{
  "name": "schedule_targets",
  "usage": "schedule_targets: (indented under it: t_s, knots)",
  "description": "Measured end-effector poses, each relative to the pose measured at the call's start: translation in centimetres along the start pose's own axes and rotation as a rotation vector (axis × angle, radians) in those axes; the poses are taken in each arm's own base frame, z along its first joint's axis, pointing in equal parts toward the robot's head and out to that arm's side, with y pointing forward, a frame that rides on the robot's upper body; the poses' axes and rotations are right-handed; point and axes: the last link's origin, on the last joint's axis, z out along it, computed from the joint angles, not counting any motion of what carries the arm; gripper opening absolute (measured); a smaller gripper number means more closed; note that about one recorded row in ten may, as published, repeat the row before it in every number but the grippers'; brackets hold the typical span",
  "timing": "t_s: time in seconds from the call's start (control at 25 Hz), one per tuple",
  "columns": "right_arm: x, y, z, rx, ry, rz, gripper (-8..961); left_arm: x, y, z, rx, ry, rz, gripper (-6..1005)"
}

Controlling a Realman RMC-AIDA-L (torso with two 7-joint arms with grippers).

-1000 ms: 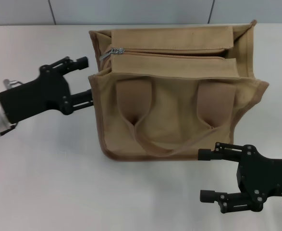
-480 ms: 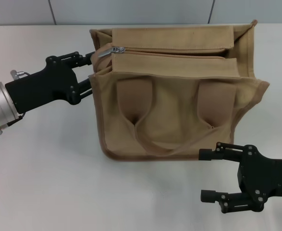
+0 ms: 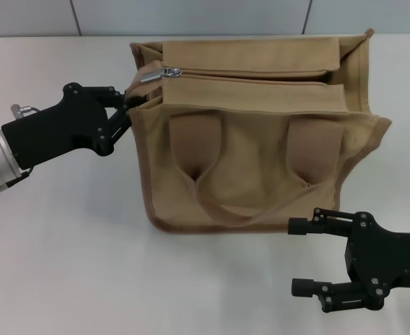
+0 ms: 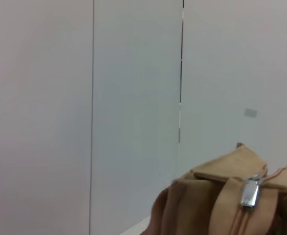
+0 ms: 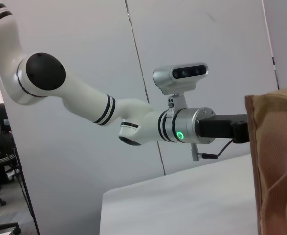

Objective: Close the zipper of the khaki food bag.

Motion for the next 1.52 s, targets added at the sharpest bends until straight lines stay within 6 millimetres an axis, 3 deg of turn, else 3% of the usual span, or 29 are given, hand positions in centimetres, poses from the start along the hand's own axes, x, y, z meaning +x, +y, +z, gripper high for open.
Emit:
schedule_targets:
  t_s: [0.28, 0.48, 0.84, 1.04, 1.36, 1.52]
  knots:
    - [-0.7, 0.5, -0.3, -0.016, -0.057, -0.002, 817, 0.8, 0.2, -0.9, -0.012, 0.059, 0.008, 41]
    - [-1.6, 0.5, -0.7, -0.014, -0.12, 0.016, 818, 2.0, 0.4, -0.6, -0.039, 0.133, 0.008, 41]
    - [-4.1, -1.1, -0.2, -0.048, -0.175, 0.14, 818, 4.1, 1.0, 2.8, -0.157, 0.197, 0.021, 41]
    - [-5.8, -2.3, 0.3, -0.075, -0.19, 0.204, 818, 4.1, 1.0, 2.7, -0.15, 0.204, 0.023, 41]
    - [-10.3, -5.4, 0.2, -0.089, -0.159, 0.278, 817, 4.1, 0.9, 2.2, -0.126, 0.221, 0.021, 41]
    - [-11.9, -7.4, 1.9, -0.061, -0.118, 0.276, 817, 4.1, 0.9, 2.3, -0.127, 0.223, 0.022, 41]
